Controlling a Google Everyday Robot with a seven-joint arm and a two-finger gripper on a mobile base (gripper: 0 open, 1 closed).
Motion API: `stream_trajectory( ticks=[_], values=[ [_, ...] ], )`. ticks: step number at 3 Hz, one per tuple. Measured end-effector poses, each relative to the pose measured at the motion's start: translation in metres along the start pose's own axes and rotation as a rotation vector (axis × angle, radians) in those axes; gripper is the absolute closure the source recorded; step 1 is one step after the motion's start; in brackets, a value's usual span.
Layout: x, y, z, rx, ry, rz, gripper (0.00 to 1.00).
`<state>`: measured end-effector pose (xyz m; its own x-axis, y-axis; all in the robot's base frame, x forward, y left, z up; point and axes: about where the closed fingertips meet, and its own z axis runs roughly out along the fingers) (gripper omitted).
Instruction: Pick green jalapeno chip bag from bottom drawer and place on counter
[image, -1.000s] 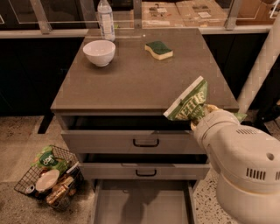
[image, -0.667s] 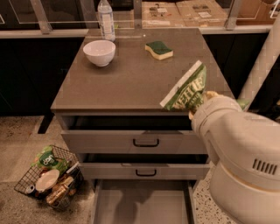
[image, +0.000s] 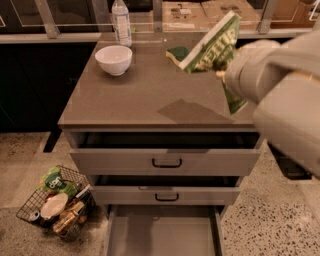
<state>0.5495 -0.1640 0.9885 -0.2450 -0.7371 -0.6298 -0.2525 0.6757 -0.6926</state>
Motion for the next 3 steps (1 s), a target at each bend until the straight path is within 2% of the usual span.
stream_trajectory(
  ticks=[1, 2, 3],
  values=[
    [-0.008, -0.042, 0.054, -0.043, 0.006, 0.091, 1.00],
    [0.005, -0.054, 0.108, -0.121, 0.114, 0.129, 1.00],
    [0.028, -0.056, 0.144, -0.212, 0.231, 0.140, 1.00]
  ],
)
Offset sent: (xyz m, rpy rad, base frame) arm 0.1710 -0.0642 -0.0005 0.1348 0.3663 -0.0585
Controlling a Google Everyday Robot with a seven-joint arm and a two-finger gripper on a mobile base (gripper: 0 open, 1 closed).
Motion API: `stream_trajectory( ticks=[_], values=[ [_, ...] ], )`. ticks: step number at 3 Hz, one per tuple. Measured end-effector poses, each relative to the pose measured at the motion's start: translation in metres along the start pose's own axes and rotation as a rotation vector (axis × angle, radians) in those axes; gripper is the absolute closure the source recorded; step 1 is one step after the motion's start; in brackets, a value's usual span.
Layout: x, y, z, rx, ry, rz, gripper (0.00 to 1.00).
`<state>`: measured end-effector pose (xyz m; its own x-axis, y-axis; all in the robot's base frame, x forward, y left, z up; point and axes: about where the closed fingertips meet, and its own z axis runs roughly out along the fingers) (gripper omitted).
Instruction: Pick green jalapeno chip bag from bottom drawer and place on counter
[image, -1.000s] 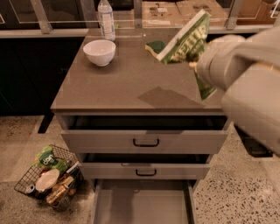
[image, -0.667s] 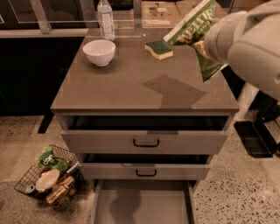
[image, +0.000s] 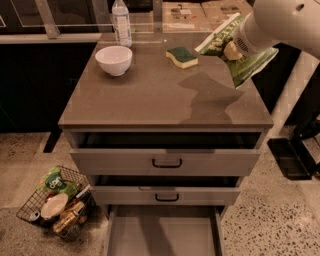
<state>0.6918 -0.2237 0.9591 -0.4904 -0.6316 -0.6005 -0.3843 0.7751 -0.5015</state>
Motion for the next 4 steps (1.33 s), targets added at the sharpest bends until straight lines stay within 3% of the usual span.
stream_trajectory(
  ticks=[1, 2, 4],
  values=[
    [0.0108, 0.0150, 0.0270, -0.092, 0.061, -0.018, 1.00],
    [0.0117, 0.0181, 0.0287, -0.101, 0.065, -0.022, 0.84],
    [0.0107, 0.0199, 0.0286, -0.103, 0.065, -0.024, 0.35]
  ],
)
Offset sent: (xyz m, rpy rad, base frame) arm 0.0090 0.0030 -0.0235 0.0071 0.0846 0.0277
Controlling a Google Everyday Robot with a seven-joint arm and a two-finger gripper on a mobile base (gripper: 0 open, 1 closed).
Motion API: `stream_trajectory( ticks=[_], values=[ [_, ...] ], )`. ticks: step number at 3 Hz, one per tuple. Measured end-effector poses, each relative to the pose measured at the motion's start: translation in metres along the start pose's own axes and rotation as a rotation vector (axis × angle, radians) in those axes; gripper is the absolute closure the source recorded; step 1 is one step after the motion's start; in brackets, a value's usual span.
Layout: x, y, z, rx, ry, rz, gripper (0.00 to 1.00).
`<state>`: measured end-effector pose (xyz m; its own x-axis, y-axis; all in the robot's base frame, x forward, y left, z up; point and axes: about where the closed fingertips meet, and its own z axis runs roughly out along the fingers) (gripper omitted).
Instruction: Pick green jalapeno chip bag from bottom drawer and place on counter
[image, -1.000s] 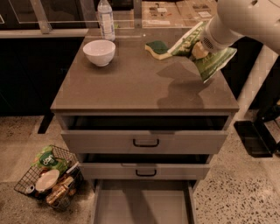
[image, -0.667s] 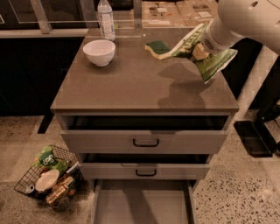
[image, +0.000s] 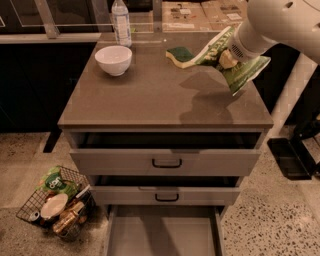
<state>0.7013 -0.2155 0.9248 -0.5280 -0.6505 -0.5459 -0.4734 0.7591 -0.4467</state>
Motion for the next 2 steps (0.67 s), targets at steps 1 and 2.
stream_trajectory(
  ticks=[1, 2],
  values=[
    [-0.0005, 0.0007, -0.0001, -0.001, 0.000, -0.001, 0.13],
    [-0.0009, 0.0014, -0.0002, -0.002, -0.001, -0.002, 0.00]
  ],
)
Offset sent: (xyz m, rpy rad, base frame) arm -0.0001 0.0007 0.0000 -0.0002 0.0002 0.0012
